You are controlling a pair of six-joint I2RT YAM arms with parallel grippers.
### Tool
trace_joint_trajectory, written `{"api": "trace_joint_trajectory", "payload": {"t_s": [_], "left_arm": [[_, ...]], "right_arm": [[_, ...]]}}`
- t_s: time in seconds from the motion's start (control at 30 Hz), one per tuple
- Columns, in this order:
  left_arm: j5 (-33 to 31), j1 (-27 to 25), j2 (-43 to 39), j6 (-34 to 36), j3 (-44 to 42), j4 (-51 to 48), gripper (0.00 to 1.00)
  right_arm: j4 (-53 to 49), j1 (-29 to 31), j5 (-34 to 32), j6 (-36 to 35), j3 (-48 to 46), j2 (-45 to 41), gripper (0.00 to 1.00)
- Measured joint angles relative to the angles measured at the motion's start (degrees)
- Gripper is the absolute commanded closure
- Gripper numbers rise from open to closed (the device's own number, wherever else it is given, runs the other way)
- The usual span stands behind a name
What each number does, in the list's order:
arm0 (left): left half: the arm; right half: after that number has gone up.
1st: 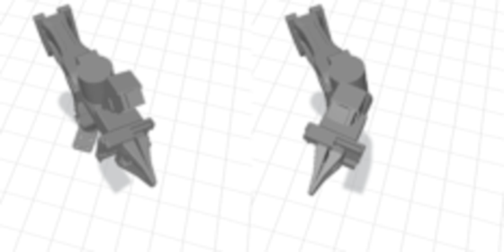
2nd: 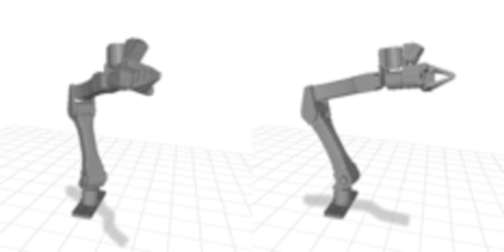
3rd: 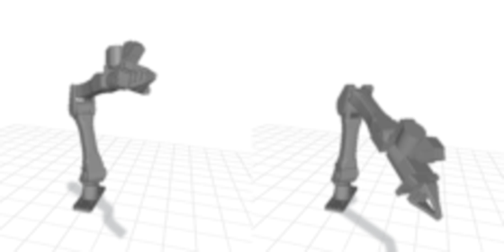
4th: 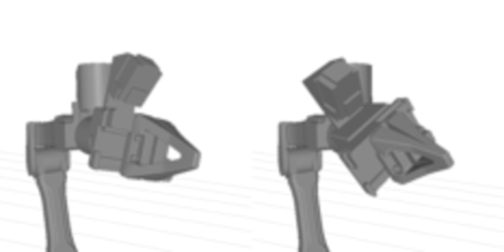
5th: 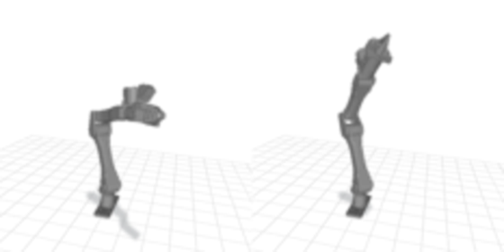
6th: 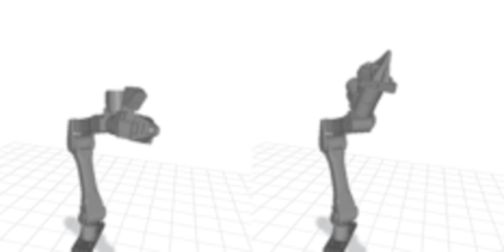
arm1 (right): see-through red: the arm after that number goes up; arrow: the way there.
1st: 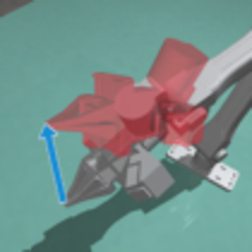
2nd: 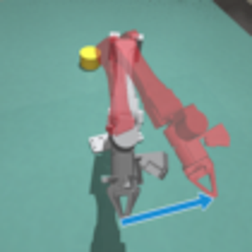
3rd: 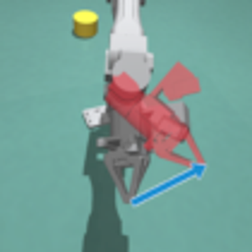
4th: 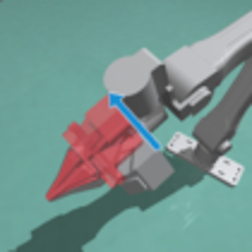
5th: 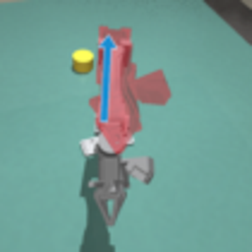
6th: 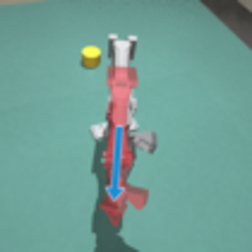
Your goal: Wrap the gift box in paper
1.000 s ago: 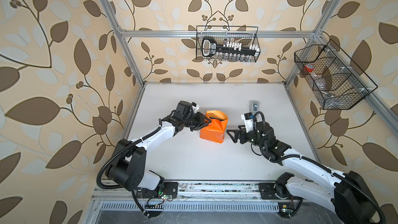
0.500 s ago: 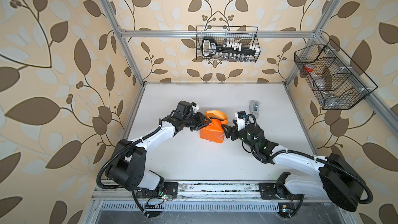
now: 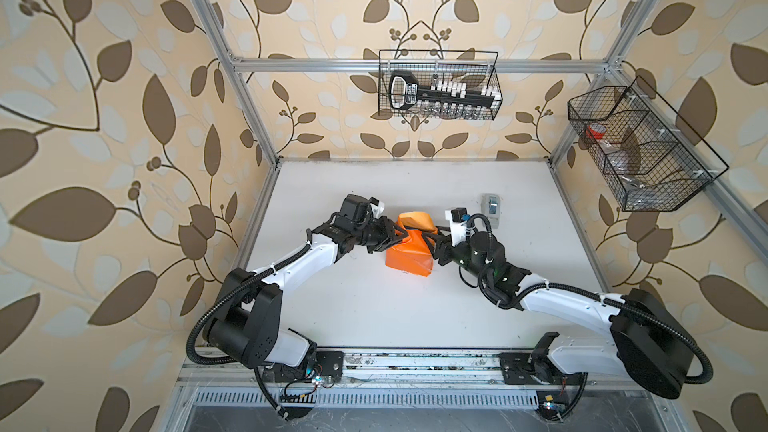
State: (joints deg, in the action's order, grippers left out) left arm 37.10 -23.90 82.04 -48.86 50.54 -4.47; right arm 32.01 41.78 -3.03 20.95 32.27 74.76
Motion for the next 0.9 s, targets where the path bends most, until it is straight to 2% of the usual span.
{"api": "trace_joint_trajectory", "payload": {"t_s": [0.13, 0.57, 0.7, 0.9], "left_arm": [[0.0, 0.0, 0.0, 0.0, 0.0, 0.0, 0.67], [0.0, 0.0, 0.0, 0.0, 0.0, 0.0, 0.67], [0.0, 0.0, 0.0, 0.0, 0.0, 0.0, 0.67], [0.1, 0.0, 0.0, 0.0, 0.0, 0.1, 0.67]], "right_arm": [[0.0, 0.0, 2.3, 0.7, 1.2, 1.5, 0.58], [0.6, 0.9, 9.3, 4.0, 2.7, 5.8, 0.58], [1.7, 0.9, 10.0, 5.4, 2.7, 8.0, 0.7], [2.5, 1.0, 10.1, 7.5, 4.4, 10.1, 0.73]]}}
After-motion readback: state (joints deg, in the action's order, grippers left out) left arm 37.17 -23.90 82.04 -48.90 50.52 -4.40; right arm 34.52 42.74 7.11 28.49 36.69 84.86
